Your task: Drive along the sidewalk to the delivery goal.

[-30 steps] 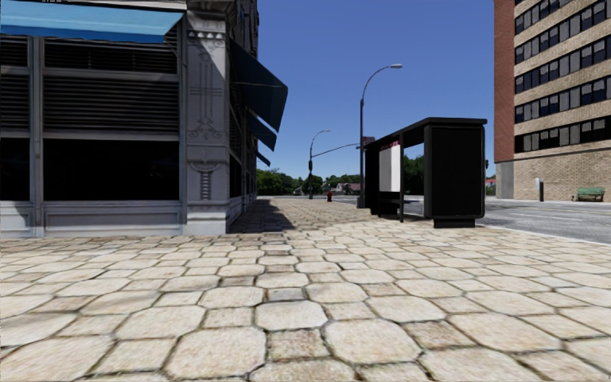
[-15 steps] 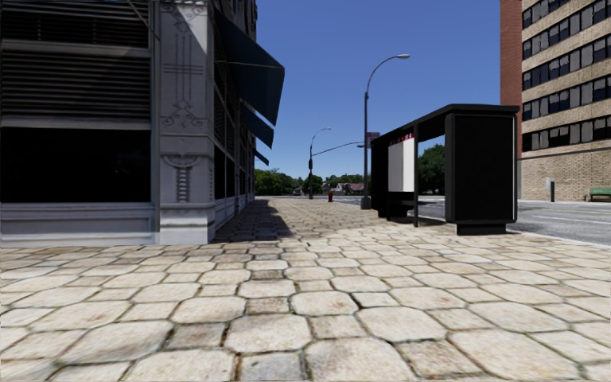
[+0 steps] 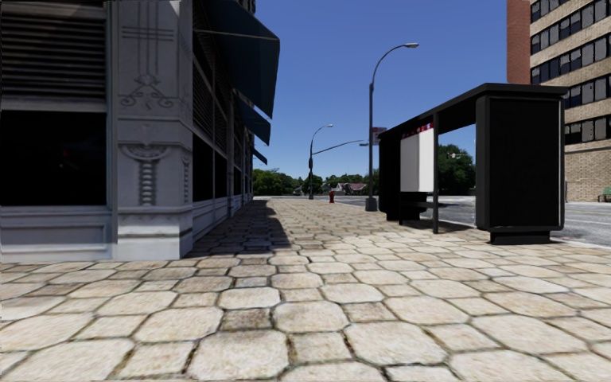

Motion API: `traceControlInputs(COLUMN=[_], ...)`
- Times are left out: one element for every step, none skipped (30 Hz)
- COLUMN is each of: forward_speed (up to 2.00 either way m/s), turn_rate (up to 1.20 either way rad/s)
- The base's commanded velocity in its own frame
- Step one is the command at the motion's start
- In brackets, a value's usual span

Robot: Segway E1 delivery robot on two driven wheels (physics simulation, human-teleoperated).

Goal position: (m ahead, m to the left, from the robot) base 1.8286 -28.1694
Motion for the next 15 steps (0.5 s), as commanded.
traceControlInputs(forward_speed=[2.00, 2.00, 2.00, 2.00, 2.00, 2.00, 2.00, 2.00, 2.00, 2.00, 2.00, 2.00, 2.00, 2.00, 2.00], turn_rate=[0.00, 0.00, 0.00, 0.00, 0.00, 0.00, 0.00, 0.00, 0.00, 0.00, 0.00, 0.00, 0.00, 0.00, 0.00])
